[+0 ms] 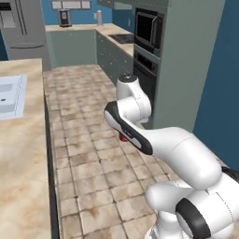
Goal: Four empty soda cans are scattered around the kitchen. Gather all the cans and cluster them next to the stove for recycling.
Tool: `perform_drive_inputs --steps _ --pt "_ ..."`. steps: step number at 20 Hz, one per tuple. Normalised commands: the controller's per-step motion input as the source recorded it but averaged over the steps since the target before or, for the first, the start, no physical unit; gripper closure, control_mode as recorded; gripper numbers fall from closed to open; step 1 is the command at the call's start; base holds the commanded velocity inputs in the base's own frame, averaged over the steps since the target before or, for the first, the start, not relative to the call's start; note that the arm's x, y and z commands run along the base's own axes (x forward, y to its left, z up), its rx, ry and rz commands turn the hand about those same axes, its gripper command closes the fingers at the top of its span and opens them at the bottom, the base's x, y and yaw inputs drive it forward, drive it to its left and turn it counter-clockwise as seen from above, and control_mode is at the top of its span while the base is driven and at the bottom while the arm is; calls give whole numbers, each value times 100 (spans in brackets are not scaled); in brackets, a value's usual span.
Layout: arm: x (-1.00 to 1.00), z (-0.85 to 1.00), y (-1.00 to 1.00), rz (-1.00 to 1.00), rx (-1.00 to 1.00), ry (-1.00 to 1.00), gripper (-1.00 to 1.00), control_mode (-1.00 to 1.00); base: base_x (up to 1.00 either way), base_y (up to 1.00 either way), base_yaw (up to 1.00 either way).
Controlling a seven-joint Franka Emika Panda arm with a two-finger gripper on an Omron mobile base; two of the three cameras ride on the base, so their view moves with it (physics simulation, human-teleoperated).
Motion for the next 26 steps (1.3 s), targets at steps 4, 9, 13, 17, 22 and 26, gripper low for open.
perform_drive_inputs --steps 4,9,13,17,22,26 --pt "0 0 0 0 0 0 100 100 66 -35 6" --pt "0 0 0 0 0 0 100 100 66 -33 7" --pt "0 0 0 0 0 0 100 100 65 -31 9" --pt "0 0 0 0 0 0 100 100 66 -31 8" --pt "0 0 0 0 0 0 100 100 67 -32 4" --pt "0 0 0 0 0 0 100 100 68 -32 2"
